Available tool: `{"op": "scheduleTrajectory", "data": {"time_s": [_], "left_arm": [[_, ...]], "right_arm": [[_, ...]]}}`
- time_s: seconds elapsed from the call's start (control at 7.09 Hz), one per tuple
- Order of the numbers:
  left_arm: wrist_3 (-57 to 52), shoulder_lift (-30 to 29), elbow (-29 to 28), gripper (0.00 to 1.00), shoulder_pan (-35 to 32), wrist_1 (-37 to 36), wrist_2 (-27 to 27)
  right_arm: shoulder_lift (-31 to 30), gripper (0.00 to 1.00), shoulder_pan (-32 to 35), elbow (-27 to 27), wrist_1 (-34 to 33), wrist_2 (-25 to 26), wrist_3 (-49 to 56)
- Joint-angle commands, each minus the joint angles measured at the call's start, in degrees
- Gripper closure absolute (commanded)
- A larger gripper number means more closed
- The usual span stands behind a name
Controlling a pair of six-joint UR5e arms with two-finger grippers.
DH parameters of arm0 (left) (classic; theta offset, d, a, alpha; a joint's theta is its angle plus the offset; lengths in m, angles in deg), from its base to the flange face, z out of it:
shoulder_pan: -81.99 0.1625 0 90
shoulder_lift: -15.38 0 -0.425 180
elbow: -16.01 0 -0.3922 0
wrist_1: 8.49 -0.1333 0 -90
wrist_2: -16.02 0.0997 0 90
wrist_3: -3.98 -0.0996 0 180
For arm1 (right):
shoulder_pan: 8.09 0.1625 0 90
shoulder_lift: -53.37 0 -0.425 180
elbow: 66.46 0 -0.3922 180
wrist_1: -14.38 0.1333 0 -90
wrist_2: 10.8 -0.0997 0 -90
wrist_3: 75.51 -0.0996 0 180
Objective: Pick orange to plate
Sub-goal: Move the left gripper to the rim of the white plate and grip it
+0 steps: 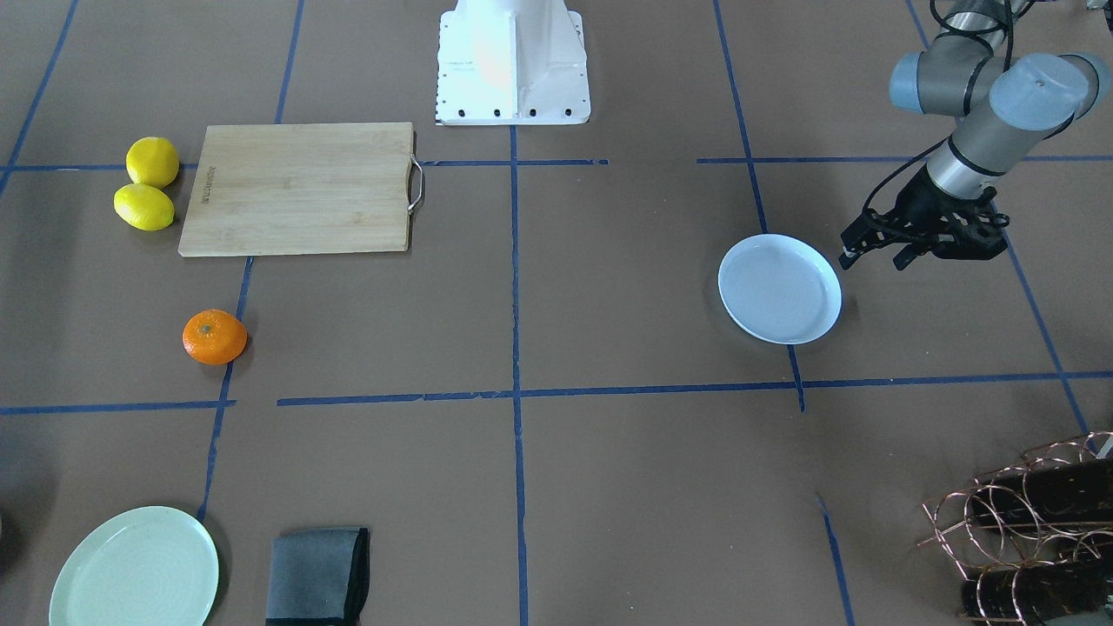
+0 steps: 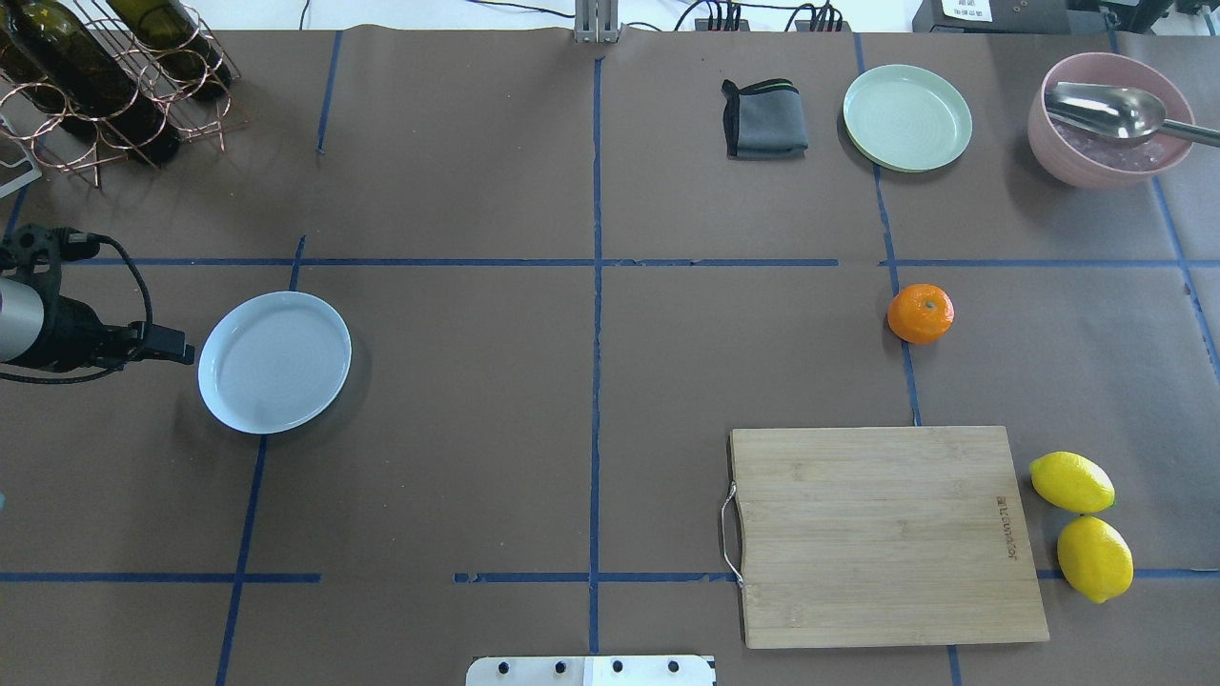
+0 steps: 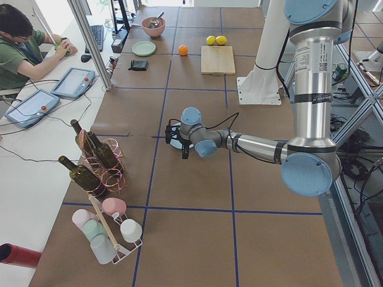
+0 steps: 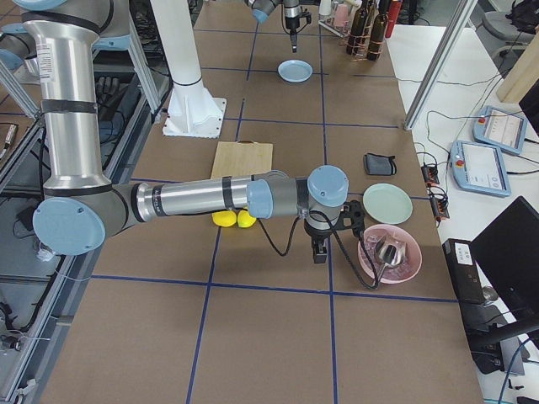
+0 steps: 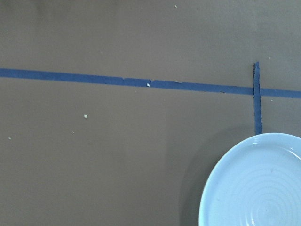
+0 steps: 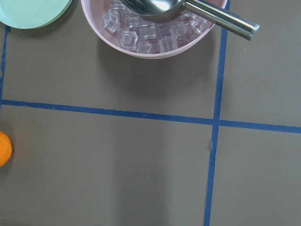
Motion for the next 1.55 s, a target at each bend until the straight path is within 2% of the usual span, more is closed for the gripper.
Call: {"op": "scheduleTrajectory", "data": {"time_s": [0.0,0.42,0.85,0.99,1.13,1.27,1.41], "left_arm": [[0.20,-1.42,-1.26,0.00,1.34,-0.52,1.48],[1.35,-3.88,-1.44,0.00,3.88,-3.94,4.81],[1.26,-3.98,-1.88,0.37,5.12,-3.95,6.15],[1.26,-3.98,-1.88,0.43,5.21,-3.95,6.15],[1.26,-4.15,-1.88,0.44,5.21,-3.95,6.15],[1.08,-4.15,-1.88,0.52,5.21,-4.04,6.15],[1.08,-4.15,-1.88,0.65,5.21,-3.95,6.15]], "right_arm": [[0.00,0.00,0.00,-0.12,0.00,0.00,-0.03],[-0.09,0.00,0.00,-0.03,0.00,0.00,0.06],[-0.09,0.00,0.00,0.23,0.00,0.00,0.06],[-0.09,0.00,0.00,0.23,0.00,0.00,0.06],[-0.09,0.00,0.00,0.15,0.00,0.00,0.06],[-0.09,0.00,0.00,0.06,0.00,0.00,-0.03],[-0.09,0.00,0.00,0.06,0.00,0.00,-0.03]]}}
